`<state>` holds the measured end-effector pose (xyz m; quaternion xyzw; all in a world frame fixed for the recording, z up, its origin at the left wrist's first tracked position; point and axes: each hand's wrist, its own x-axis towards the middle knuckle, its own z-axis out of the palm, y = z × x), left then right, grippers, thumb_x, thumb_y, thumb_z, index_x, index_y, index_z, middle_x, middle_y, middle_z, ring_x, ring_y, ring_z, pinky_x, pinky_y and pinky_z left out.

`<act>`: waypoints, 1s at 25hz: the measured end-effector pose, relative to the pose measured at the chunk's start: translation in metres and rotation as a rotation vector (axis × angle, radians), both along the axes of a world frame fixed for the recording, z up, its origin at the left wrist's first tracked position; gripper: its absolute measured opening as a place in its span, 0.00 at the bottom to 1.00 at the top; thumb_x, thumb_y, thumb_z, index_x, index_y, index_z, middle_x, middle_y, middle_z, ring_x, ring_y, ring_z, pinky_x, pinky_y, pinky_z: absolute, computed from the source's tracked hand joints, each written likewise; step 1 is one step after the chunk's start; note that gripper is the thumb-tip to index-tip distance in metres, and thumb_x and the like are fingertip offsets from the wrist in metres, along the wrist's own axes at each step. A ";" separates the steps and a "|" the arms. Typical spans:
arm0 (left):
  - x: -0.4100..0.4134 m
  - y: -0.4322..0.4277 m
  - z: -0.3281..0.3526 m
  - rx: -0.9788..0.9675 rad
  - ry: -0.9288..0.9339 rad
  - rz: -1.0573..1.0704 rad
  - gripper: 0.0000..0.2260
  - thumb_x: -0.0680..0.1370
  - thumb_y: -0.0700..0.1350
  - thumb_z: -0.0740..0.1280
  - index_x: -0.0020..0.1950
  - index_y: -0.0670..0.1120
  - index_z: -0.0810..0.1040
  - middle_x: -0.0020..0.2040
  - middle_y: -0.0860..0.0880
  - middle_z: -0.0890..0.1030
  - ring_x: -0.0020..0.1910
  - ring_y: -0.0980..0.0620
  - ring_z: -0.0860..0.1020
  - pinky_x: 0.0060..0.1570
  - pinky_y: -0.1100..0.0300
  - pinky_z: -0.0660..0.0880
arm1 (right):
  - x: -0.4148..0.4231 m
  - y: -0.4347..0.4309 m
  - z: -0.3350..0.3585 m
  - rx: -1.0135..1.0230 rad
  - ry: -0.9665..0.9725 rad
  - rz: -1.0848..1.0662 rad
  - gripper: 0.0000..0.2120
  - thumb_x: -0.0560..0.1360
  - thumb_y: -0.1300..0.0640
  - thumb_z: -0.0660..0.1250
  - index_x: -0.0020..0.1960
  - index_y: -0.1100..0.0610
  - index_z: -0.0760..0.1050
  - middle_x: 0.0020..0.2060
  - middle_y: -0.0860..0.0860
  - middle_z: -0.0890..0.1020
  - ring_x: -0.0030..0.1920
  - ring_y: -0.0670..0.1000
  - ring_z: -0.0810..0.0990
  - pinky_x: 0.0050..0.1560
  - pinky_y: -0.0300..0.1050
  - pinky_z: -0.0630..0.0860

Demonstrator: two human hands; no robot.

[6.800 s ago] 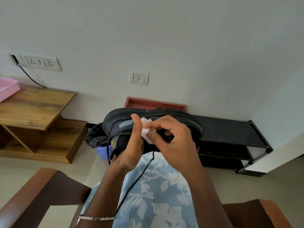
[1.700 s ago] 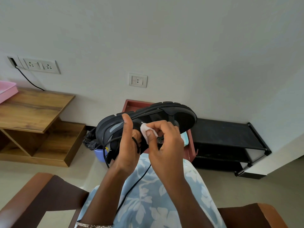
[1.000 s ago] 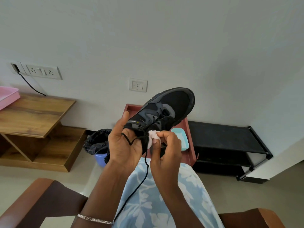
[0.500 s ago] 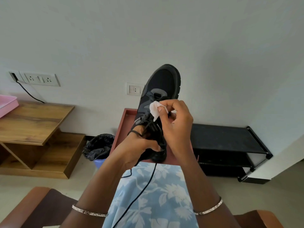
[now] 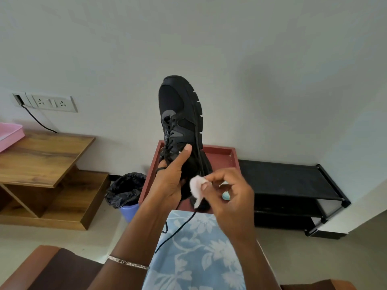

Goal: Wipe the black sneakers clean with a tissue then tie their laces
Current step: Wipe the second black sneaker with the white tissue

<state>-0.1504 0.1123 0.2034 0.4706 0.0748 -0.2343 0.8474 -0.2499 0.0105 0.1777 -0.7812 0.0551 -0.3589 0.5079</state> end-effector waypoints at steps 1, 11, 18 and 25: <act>-0.001 -0.001 0.003 -0.039 0.026 -0.013 0.29 0.68 0.53 0.79 0.65 0.44 0.78 0.58 0.40 0.84 0.55 0.39 0.84 0.58 0.39 0.79 | 0.000 0.008 -0.005 -0.048 0.020 -0.010 0.04 0.74 0.61 0.75 0.45 0.54 0.81 0.43 0.46 0.81 0.45 0.50 0.81 0.41 0.36 0.78; -0.020 -0.005 0.005 -0.141 -0.026 -0.142 0.28 0.82 0.62 0.54 0.45 0.44 0.86 0.46 0.44 0.86 0.44 0.50 0.86 0.42 0.59 0.82 | 0.059 0.013 0.014 -0.378 -0.025 -0.153 0.06 0.79 0.59 0.68 0.53 0.53 0.81 0.50 0.48 0.83 0.52 0.47 0.79 0.53 0.39 0.77; -0.023 0.005 0.007 -0.148 0.064 -0.231 0.28 0.81 0.59 0.60 0.38 0.38 0.87 0.42 0.39 0.85 0.39 0.44 0.85 0.41 0.54 0.84 | 0.010 0.013 -0.010 -0.305 -0.055 -0.170 0.06 0.75 0.65 0.68 0.49 0.57 0.82 0.46 0.48 0.83 0.48 0.46 0.80 0.47 0.31 0.76; -0.031 0.003 0.006 -0.119 0.020 -0.234 0.14 0.81 0.47 0.63 0.48 0.41 0.85 0.46 0.41 0.85 0.43 0.44 0.84 0.56 0.46 0.78 | 0.043 0.000 0.008 -0.269 -0.062 -0.194 0.04 0.78 0.63 0.69 0.51 0.59 0.82 0.44 0.50 0.84 0.45 0.46 0.82 0.45 0.36 0.78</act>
